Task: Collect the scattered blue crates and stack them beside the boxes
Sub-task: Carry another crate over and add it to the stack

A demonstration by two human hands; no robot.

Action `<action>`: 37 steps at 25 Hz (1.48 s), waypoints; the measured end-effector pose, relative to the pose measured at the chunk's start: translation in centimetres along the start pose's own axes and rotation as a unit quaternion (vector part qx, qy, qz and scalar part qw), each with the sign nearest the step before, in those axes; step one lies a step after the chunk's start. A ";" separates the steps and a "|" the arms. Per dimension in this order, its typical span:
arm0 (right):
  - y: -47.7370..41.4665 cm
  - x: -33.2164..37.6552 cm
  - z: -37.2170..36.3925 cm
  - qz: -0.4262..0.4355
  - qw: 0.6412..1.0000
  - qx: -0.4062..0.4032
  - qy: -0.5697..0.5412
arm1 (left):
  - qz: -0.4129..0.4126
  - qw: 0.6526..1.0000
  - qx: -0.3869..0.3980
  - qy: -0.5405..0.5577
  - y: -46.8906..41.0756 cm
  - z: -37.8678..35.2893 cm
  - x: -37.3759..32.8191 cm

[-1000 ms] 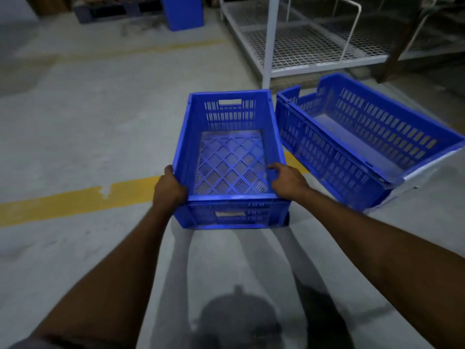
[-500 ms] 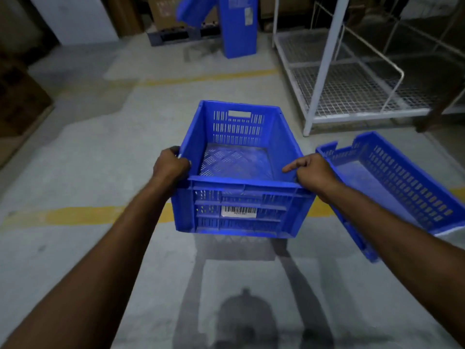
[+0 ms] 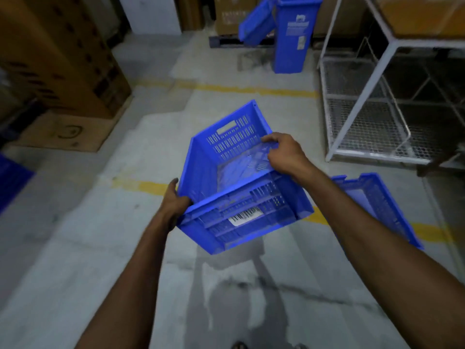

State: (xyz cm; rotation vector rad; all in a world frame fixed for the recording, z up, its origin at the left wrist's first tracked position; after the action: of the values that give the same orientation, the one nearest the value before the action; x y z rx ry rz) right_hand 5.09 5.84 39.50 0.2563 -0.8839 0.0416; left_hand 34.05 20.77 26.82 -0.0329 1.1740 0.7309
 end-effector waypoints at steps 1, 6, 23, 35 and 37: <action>1.4 1.2 -0.2 0.007 1.000 0.013 -0.004 | 0.020 1.000 -0.006 0.006 1.8 1.9 0.6; 5.6 2.5 -2.8 -0.041 0.989 0.111 0.091 | 0.045 0.994 -0.051 -0.084 8.1 12.0 2.3; 14.1 21.8 -40.4 0.024 0.957 0.273 0.100 | 0.186 0.923 -0.314 -0.121 19.3 44.0 18.5; 22.0 39.5 -66.2 -0.011 0.965 0.244 0.097 | 0.258 0.881 -0.397 0.025 17.0 72.4 32.1; 22.0 42.6 -70.5 0.018 0.963 0.236 0.129 | 0.259 0.873 -0.413 -0.011 14.8 76.8 33.6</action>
State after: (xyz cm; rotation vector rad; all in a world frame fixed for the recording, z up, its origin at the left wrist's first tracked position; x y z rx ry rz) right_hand 82.61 41.01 34.06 0.6647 -0.6091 0.3163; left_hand 95.63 78.94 35.26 -0.4373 0.7673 1.6737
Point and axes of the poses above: each hand's wrist, its own y-axis away from the middle knuckle, its own z-axis out of the back of the hand, x = y × z, the point moved 10 cm from there along -y, towards the middle knuckle, and after that the axes turned 5 degrees about -z, right-handed, at the moved point
